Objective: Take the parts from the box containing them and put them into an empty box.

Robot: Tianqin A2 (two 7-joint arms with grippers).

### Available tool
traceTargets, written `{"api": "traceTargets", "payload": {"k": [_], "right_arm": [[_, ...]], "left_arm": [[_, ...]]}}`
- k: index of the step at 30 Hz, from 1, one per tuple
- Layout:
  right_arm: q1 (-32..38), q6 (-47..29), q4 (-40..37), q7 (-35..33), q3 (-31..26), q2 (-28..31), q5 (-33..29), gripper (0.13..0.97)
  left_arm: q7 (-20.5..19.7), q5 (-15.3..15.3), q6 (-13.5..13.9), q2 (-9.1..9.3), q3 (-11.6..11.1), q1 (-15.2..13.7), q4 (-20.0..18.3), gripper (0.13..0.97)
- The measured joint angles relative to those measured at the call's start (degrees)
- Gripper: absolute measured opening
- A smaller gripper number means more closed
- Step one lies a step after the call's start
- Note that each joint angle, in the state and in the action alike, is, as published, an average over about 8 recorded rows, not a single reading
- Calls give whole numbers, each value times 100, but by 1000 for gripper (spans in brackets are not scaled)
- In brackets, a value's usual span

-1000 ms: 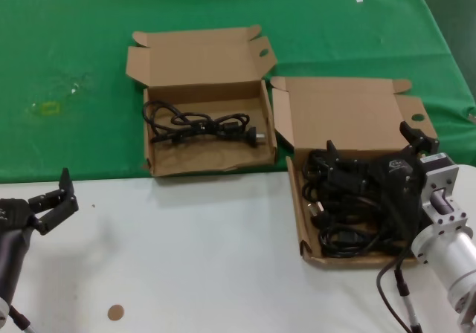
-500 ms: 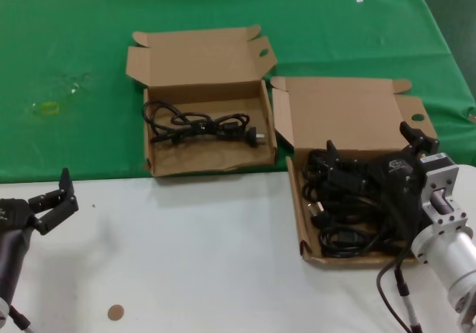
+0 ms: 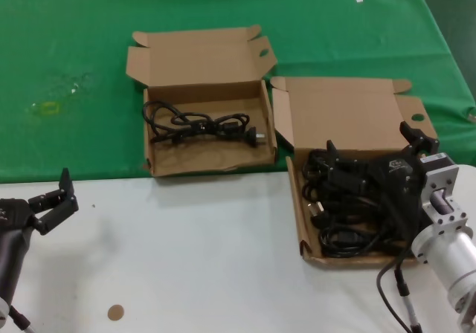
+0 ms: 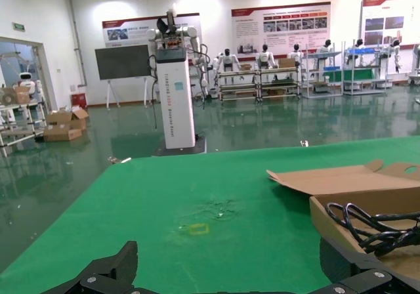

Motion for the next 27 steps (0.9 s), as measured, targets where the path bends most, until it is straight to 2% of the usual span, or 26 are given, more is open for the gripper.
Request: {"api": "traceTargets", "payload": {"k": [27], "right_arm": [[0,0,0,0,0,0,0,966]], "left_arm": [[0,0,0,0,0,0,0,966]]}}
